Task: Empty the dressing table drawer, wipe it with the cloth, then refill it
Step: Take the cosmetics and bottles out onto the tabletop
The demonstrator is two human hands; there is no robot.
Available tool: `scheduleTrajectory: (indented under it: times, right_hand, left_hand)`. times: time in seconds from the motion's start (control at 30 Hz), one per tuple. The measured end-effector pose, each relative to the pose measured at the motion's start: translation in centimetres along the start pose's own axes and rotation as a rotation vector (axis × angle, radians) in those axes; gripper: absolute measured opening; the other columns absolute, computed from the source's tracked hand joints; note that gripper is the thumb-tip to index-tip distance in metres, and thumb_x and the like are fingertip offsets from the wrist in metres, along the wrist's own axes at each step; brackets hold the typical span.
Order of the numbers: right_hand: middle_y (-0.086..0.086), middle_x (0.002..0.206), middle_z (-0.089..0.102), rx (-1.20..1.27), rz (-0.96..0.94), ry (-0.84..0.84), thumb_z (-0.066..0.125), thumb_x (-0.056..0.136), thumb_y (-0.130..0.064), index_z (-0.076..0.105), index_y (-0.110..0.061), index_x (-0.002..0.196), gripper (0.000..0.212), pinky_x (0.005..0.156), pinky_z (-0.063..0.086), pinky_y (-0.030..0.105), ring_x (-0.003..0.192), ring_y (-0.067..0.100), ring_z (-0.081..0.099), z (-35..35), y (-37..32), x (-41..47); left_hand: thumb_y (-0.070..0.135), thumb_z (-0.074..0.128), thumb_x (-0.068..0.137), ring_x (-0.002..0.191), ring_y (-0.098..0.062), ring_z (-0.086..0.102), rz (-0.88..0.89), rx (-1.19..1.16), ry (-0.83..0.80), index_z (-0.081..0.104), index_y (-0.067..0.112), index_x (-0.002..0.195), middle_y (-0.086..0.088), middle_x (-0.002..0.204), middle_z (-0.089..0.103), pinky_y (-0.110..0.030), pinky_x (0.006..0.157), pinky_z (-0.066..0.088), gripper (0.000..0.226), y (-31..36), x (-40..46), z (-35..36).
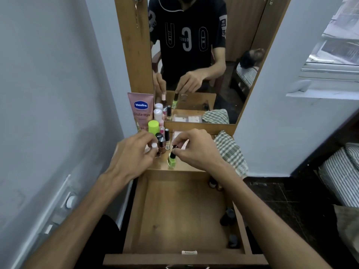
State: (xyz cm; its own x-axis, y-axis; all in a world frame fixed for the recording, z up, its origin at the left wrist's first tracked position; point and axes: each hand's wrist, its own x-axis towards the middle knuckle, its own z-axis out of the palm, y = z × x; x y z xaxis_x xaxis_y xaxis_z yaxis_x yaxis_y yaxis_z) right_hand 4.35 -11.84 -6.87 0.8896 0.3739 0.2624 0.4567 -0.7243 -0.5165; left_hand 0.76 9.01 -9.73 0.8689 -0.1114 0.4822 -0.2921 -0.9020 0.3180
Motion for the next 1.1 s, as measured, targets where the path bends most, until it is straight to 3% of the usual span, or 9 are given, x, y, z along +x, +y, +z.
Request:
scheduleTrajectory:
  times: [0.17,0.33,0.63,0.8,0.93,1.1]
  right_hand:
    - [-0.014,0.078,0.073,-0.050,0.024,-0.016,0.076,0.076,-0.023,0.081,-0.028,0.086,0.013,0.068,0.062,0.038,0.075,0.007,0.067,1.6,-0.1,2.6]
    - [-0.012,0.083,0.074,-0.084,0.027,-0.010,0.074,0.080,-0.021,0.081,-0.026,0.093,0.016,0.064,0.055,0.029,0.077,0.008,0.066,2.2,0.7,3.3]
    - [-0.012,0.082,0.074,-0.050,0.024,0.035,0.079,0.083,-0.027,0.081,-0.025,0.099,0.016,0.076,0.059,0.037,0.083,0.011,0.069,2.6,0.7,3.8]
    - [-0.014,0.089,0.073,-0.038,-0.005,0.042,0.083,0.082,-0.033,0.077,-0.027,0.113,0.032,0.079,0.059,0.036,0.088,0.005,0.067,2.0,1.2,2.7]
    - [-0.016,0.087,0.073,-0.016,-0.001,0.084,0.080,0.085,-0.031,0.078,-0.026,0.109,0.025,0.078,0.061,0.037,0.081,0.005,0.068,0.8,2.9,0.2]
    - [-0.015,0.083,0.074,-0.022,0.088,0.032,0.077,0.089,-0.027,0.082,-0.025,0.098,0.010,0.071,0.055,0.016,0.075,-0.001,0.066,-1.6,6.3,-4.3]
  left_hand:
    - [0.019,0.071,0.089,0.090,-0.021,0.066,-0.005,0.052,-0.023,0.072,0.018,0.105,0.002,0.107,0.071,-0.032,0.072,0.049,0.016,-1.0,1.7,0.9]
    - [0.018,0.069,0.090,0.093,-0.022,0.066,-0.014,0.051,-0.041,0.074,0.017,0.108,0.001,0.109,0.072,-0.037,0.077,0.054,0.018,-1.4,2.2,1.7]
    - [0.022,0.067,0.093,0.093,-0.021,0.066,-0.032,0.044,-0.015,0.073,0.019,0.109,0.004,0.108,0.071,-0.032,0.071,0.047,0.017,-1.7,2.0,2.1]
    - [0.023,0.070,0.091,0.097,-0.023,0.068,-0.026,0.053,0.000,0.072,0.018,0.117,0.001,0.114,0.071,-0.036,0.073,0.053,0.027,-1.7,1.6,1.9]
    - [0.022,0.068,0.091,0.084,-0.017,0.064,0.024,0.005,0.111,0.071,0.016,0.107,0.004,0.103,0.068,-0.033,0.063,0.057,0.018,-0.9,0.6,2.0]
    - [0.017,0.070,0.086,0.071,-0.005,0.054,0.171,-0.160,0.083,0.065,0.018,0.090,0.011,0.084,0.059,-0.021,0.058,0.050,0.007,2.8,-2.1,3.9]
